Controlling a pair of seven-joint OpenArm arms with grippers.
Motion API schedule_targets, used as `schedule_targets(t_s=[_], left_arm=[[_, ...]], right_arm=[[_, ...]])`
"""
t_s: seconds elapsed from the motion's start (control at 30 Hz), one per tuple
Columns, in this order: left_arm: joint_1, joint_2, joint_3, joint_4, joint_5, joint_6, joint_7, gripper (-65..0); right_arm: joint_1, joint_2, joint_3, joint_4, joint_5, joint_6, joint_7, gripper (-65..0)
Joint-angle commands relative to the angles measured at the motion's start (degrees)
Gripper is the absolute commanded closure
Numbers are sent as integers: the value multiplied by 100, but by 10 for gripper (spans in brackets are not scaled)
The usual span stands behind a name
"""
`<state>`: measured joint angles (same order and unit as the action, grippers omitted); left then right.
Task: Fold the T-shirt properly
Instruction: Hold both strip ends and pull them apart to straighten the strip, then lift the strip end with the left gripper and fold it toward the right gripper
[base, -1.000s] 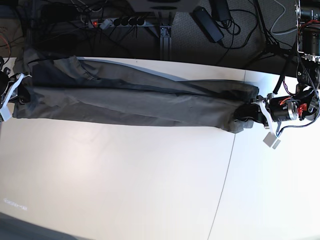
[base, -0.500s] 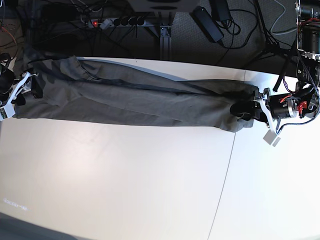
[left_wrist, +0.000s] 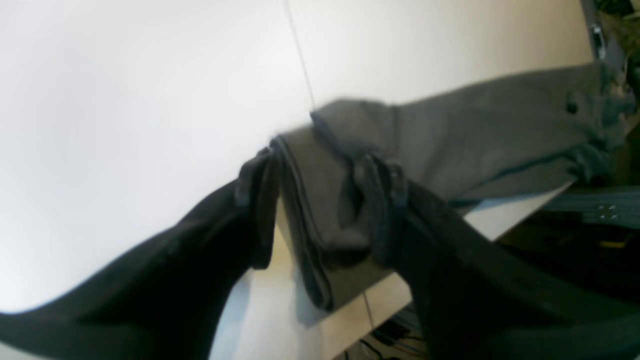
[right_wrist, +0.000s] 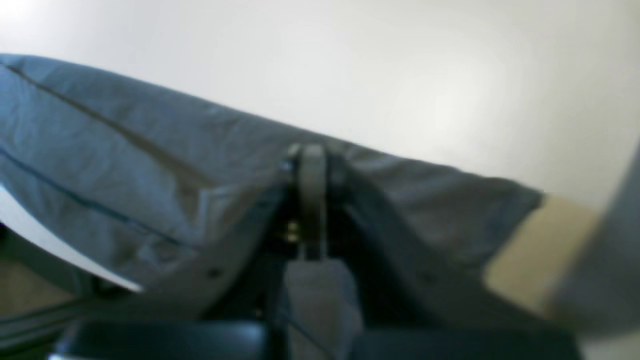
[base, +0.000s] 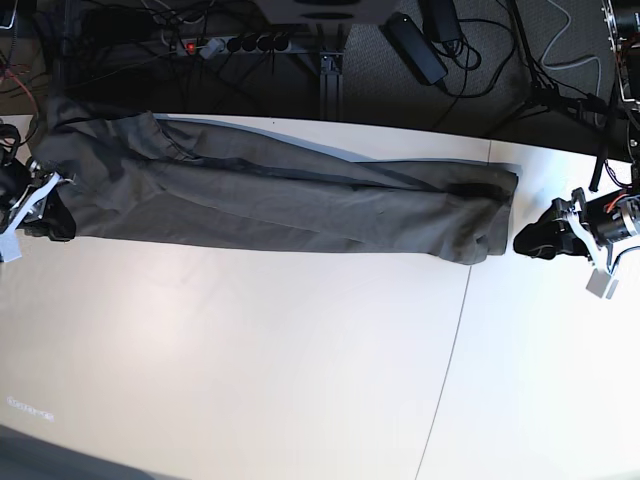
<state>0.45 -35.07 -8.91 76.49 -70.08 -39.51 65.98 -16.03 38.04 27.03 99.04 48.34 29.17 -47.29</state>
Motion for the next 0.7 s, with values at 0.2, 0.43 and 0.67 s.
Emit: schedule_targets(t_s=[0.2, 0.43, 0.67], left_arm=[[295, -109, -44, 81, 415, -49, -798, -414], [476, -59, -33, 63, 791, -49, -1054, -443], [627, 15, -33, 59, 697, -49, -1182, -443]], right_arm=[[28, -175, 70, -164, -243, 367, 122, 0], [-2, -203, 70, -199, -245, 369, 116, 0], [-4, -203, 70, -201, -247, 369, 109, 0]])
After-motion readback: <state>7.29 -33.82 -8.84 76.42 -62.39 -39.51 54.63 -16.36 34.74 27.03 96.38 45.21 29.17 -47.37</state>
